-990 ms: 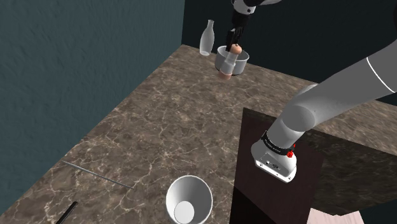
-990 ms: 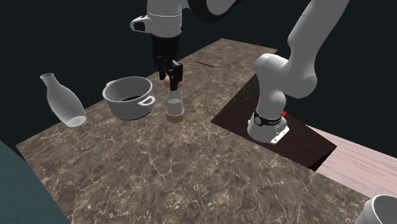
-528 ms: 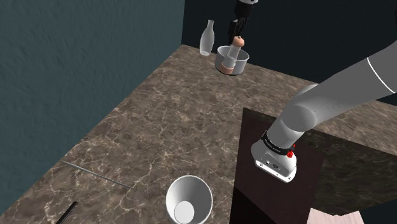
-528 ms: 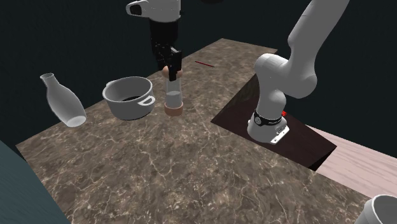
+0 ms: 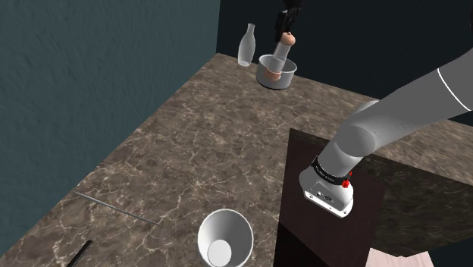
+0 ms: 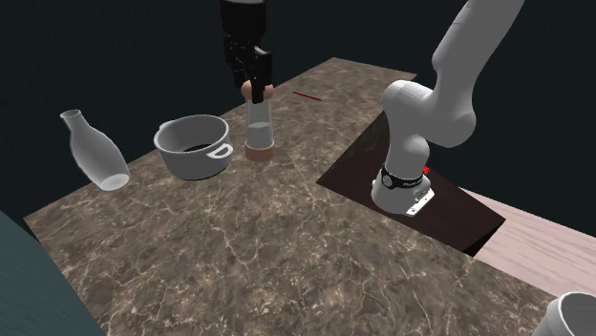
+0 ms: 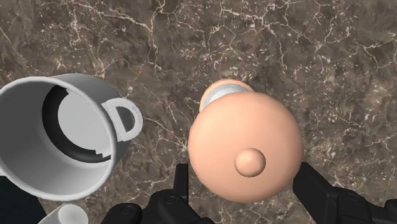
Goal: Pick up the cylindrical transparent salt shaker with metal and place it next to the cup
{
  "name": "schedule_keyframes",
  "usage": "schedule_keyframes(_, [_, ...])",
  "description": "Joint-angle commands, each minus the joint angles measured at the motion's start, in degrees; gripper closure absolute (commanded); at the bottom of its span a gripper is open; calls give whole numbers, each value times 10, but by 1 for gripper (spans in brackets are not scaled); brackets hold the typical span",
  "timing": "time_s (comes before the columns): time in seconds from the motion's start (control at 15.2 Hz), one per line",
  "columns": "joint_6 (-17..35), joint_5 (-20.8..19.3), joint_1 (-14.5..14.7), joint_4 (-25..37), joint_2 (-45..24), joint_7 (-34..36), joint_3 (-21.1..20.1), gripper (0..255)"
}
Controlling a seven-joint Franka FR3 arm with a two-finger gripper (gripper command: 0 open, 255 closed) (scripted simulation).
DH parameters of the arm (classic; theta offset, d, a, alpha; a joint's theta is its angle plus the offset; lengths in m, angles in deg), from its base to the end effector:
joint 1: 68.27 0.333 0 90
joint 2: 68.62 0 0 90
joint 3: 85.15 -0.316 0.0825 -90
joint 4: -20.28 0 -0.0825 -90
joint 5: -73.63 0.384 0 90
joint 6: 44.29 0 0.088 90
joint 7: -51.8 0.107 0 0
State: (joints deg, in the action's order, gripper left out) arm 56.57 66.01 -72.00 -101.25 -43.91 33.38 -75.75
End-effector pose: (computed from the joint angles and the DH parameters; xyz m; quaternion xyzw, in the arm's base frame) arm 0.4146 -0.1201 0.5875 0.9970 0.0627 0.0234 0.0391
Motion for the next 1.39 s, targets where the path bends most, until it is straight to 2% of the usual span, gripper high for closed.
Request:
schedule_keyframes(0.0, [-16,1,0,19,-3,-2,0,255])
schedule_keyframes(0.79, [-104,6,3,128,-24,-9,-3,255])
schedule_keyframes(1.32, [-126,29,31,59,58,95,-85,255])
